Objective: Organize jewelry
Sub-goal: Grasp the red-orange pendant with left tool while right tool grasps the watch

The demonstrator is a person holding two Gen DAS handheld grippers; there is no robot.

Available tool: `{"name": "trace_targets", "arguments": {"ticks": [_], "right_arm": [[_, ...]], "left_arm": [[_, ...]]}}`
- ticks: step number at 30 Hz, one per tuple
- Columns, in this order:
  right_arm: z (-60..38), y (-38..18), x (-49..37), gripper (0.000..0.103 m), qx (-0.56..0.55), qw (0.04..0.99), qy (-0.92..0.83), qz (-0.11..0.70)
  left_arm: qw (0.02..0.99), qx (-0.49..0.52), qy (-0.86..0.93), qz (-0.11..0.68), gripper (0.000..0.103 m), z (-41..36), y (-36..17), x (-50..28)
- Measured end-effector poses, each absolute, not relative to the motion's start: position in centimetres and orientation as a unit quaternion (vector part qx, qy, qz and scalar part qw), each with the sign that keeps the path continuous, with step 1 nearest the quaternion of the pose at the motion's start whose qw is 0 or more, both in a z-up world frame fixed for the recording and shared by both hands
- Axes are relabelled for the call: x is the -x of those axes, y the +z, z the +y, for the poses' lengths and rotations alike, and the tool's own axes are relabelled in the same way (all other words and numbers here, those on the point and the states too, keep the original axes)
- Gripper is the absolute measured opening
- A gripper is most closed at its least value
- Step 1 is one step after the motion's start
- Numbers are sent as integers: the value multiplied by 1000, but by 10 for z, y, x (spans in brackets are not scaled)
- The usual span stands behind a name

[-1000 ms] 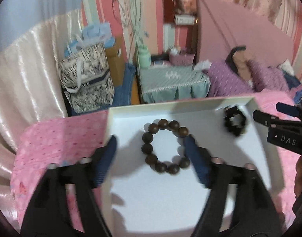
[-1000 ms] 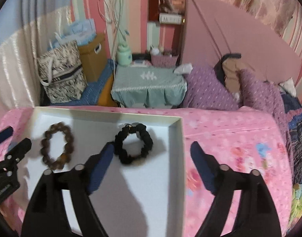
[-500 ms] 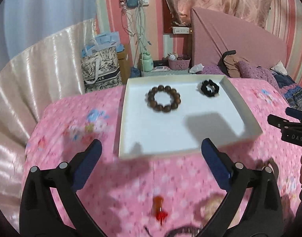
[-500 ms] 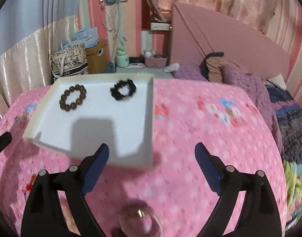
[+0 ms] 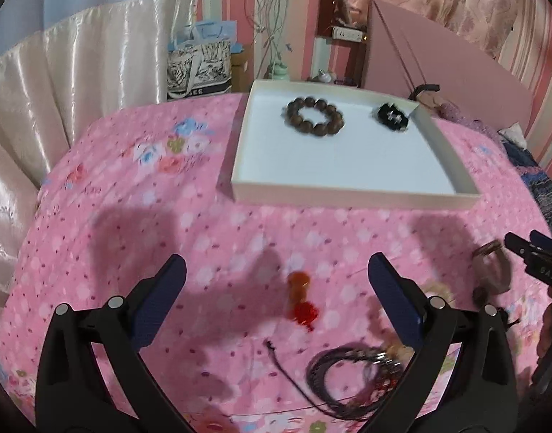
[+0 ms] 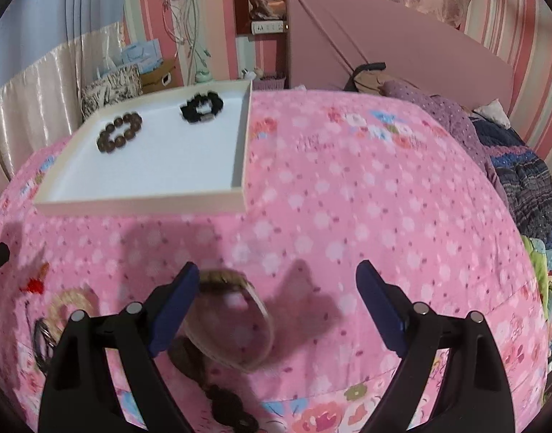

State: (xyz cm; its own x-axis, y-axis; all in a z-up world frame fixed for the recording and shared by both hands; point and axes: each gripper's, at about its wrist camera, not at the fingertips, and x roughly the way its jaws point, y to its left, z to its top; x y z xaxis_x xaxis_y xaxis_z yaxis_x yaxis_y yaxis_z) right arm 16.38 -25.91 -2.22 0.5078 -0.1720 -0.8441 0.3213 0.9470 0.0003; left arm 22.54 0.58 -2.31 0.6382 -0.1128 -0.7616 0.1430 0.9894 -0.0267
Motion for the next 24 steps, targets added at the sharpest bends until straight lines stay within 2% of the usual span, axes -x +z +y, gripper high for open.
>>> {"name": "trace_targets", "arguments": {"ticks": [5, 15, 24], "right_arm": [[-264, -36, -160, 89, -98, 867, -132, 470], [-265, -38, -156, 89, -97, 864, -154, 470], [-266, -46, -156, 89, -107, 854, -157, 485]], "left_arm": [[898, -14, -71, 435, 100, 10, -43, -227], [896, -5, -71, 437, 99, 9, -48, -226], [893, -21, -85, 441, 91, 3, -48, -225]]}}
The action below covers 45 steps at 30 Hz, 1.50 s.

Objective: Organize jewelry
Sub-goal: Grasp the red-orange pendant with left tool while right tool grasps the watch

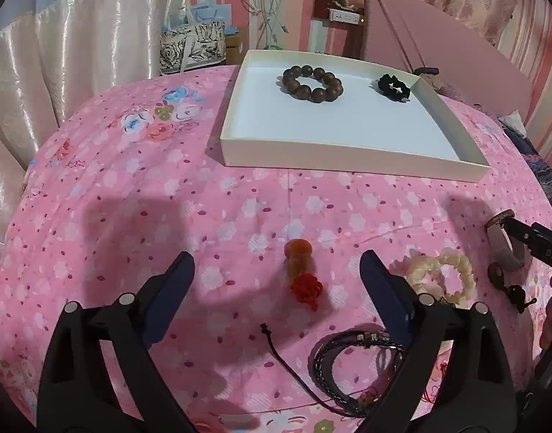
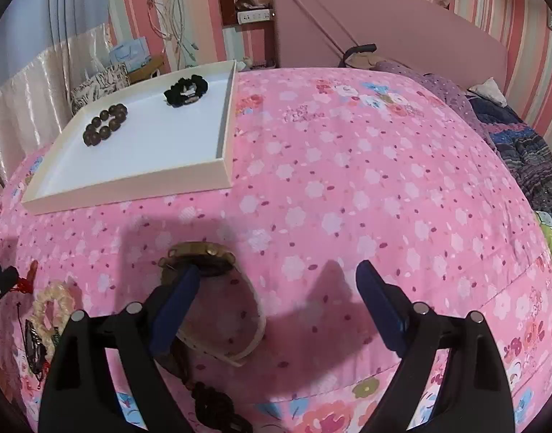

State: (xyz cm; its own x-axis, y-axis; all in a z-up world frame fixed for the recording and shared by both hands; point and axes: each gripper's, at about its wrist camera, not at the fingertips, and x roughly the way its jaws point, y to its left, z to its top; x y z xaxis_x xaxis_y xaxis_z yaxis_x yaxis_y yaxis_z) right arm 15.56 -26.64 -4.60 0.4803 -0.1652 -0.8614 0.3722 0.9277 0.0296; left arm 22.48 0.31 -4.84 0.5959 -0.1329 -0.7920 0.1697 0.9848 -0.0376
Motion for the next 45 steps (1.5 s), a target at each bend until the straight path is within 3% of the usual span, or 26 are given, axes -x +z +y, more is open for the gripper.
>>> {"name": "trace_targets", "arguments": {"ticks": [7, 16, 24, 28, 34, 38, 45], "right_arm": [[-259, -51, -158, 88, -78, 845, -169, 501], [-260, -54, -158, 83, -87, 841, -159, 510], [-256, -60, -160, 64, -78, 836, -155, 521], [-256, -59, -160, 52, -78, 838, -149, 519], [-253, -59, -160, 38, -75, 840, -143, 518], [-252, -58, -160, 29, -72, 841, -139, 518], [-251, -57, -160, 17, -77, 843, -130, 516]], "left_arm": [[878, -16, -102, 466, 75, 1, -54, -229], [870, -16, -116, 478, 63, -4, -57, -229], [863, -25, -131, 488, 54, -12, -60, -228], [856, -21, -136, 498, 34, -13, -64, -229], [856, -27, -133, 499, 29, -15, -68, -229], [857, -29, -128, 498, 16, -14, -68, -230], [860, -30, -126, 493, 11, -13, -66, -227]]}}
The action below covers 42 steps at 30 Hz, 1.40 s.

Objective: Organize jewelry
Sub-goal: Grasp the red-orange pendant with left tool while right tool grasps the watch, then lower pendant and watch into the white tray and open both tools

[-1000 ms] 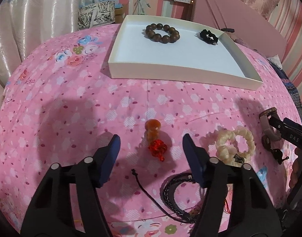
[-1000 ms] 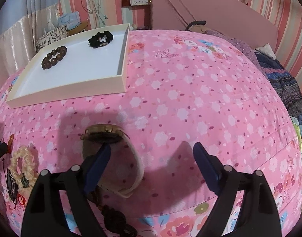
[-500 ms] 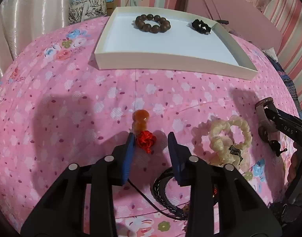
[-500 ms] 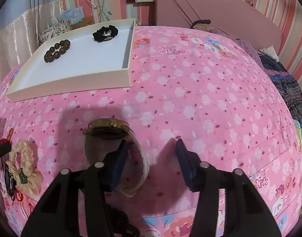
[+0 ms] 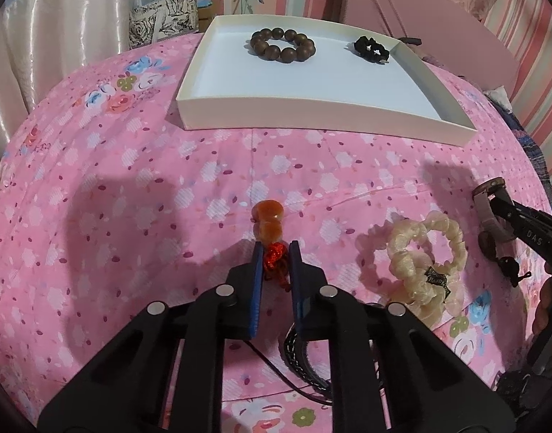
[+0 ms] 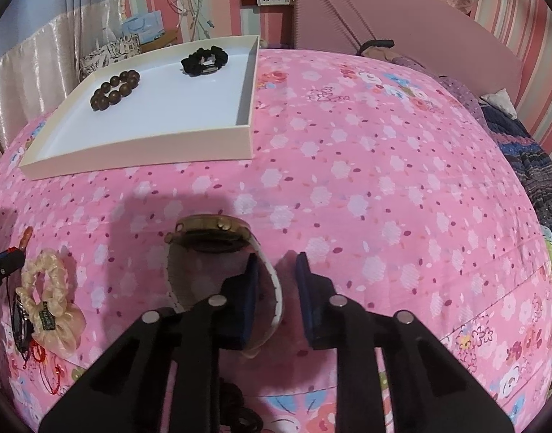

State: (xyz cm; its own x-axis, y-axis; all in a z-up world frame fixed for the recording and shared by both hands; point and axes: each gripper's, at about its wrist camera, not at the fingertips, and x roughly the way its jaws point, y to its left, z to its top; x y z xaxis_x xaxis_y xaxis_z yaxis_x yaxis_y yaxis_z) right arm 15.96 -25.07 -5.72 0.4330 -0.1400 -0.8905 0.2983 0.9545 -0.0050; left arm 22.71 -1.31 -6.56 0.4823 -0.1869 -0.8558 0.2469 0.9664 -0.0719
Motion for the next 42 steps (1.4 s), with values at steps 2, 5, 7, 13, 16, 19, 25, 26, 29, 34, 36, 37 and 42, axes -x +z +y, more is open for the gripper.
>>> {"name": "trace_targets", "arguments": {"ticks": [2, 5, 7, 13, 16, 19, 25, 26, 29, 34, 36, 37, 42], "right_arm": [[-251, -57, -159, 12, -83, 844, -126, 515], [-251, -56, -159, 10, -88, 846, -121, 513], [-251, -56, -159, 9, -93, 847, -119, 510], [-254, -51, -157, 8, -115, 854, -113, 494], [-254, -48, -157, 8, -124, 861, -105, 482], [-252, -43, -157, 8, -121, 871, -99, 465], [-256, -25, -158, 8, -129, 881, -106, 442], [-256, -20, -159, 8, -129, 883, -106, 438], [-252, -4, -165, 8, -122, 890, -102, 426], [-252, 14, -191, 8, -132, 894, -90, 419], [-253, 18, -207, 8, -133, 894, -87, 419], [-253, 18, -212, 8, -135, 894, -86, 418], [-256, 15, -249, 8, -148, 891, -85, 421]], "left_arm": [[861, -30, -125, 491, 9, -12, -65, -226], [864, -28, -124, 487, 9, -12, -63, -226], [866, -27, -124, 484, 9, -12, -62, -226], [872, -26, -125, 472, 9, -10, -58, -225], [874, -24, -125, 469, 8, -9, -56, -224], [880, -22, -129, 457, 8, -9, -50, -223], [886, -7, -125, 446, 8, -5, -31, -229], [887, -5, -124, 445, 8, -5, -26, -232], [893, -13, -122, 432, 8, -8, -12, -235], [902, -17, -123, 413, 8, -12, 12, -259], [903, -15, -122, 411, 8, -12, 15, -273], [904, -15, -120, 410, 8, -13, 16, -278], [904, -12, -110, 414, 8, -13, 18, -315]]}}
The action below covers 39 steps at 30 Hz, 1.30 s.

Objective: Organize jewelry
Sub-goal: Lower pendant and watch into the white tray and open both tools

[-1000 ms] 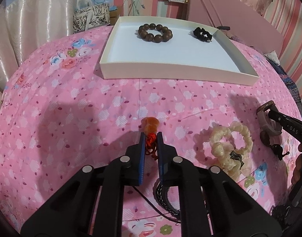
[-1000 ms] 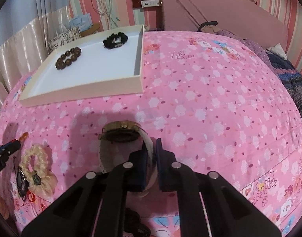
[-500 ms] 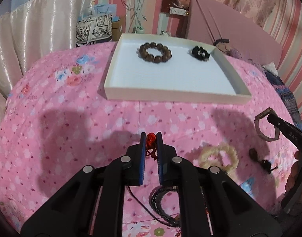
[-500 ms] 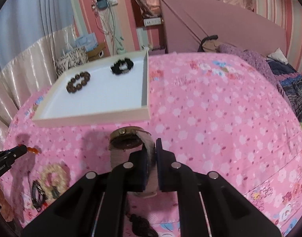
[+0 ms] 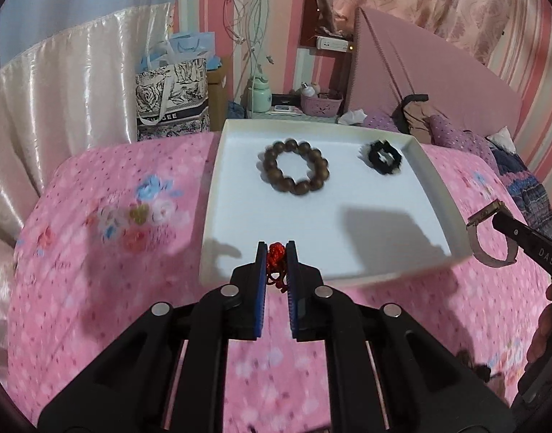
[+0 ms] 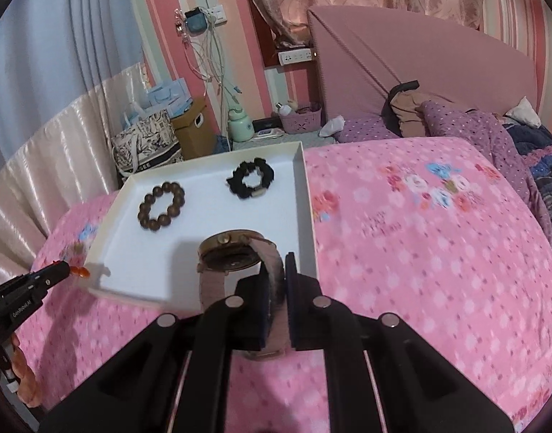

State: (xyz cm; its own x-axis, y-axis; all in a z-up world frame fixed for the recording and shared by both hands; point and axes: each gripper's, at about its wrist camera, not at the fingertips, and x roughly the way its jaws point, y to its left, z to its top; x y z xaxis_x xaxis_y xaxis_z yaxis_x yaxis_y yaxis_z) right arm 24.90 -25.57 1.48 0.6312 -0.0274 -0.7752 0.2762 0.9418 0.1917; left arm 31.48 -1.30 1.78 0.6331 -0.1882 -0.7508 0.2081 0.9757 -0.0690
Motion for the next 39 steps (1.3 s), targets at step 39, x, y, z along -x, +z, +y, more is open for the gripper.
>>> {"name": "trace_targets", "arguments": {"ticks": [39], "right_arm": [[-250, -63, -293, 8, -98, 877, -124, 454]], "left_arm": [[891, -58, -56, 446, 9, -14, -64, -369]]}}
